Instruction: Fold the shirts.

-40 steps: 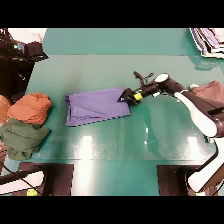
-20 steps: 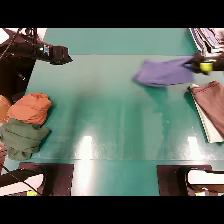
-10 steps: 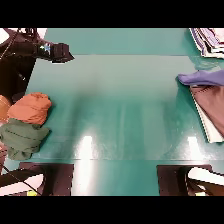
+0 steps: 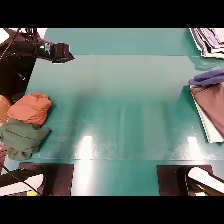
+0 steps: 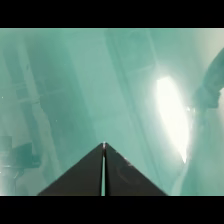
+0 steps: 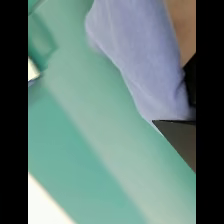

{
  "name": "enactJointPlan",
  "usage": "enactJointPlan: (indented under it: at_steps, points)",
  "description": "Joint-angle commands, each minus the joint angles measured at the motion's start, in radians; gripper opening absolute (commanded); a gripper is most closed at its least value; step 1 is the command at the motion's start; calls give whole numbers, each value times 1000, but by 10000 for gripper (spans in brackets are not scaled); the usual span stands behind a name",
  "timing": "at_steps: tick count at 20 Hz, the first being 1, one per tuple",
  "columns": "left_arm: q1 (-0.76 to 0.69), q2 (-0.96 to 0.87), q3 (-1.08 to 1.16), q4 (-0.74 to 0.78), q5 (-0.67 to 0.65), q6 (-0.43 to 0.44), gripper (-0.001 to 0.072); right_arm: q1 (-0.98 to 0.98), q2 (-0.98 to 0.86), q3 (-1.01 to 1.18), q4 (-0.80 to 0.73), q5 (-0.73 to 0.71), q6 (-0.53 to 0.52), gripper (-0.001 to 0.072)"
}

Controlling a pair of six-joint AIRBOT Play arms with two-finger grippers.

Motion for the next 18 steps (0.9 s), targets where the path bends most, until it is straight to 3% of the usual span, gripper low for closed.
enactJointPlan:
  at_steps: [1,4,10,11,13,14,18]
  points:
    - [0,0,0,0,-3,3,25,-15,60,-10,-181,161,68,16]
    - [0,0,0,0,-16,4,25,-30,138,-121,-287,201,128,16]
    - [0,0,0,0,-32,30,25,-181,295,-420,-325,266,137,22]
    - [0,0,0,0,-31,30,25,-211,315,-462,-327,272,137,101]
    - [0,0,0,0,-31,31,26,-270,343,-528,-327,259,132,534]
    - [0,0,0,0,-31,32,25,-298,348,-545,-324,262,133,633]
    - [0,0,0,0,-31,41,25,-272,347,-502,-268,259,130,632]
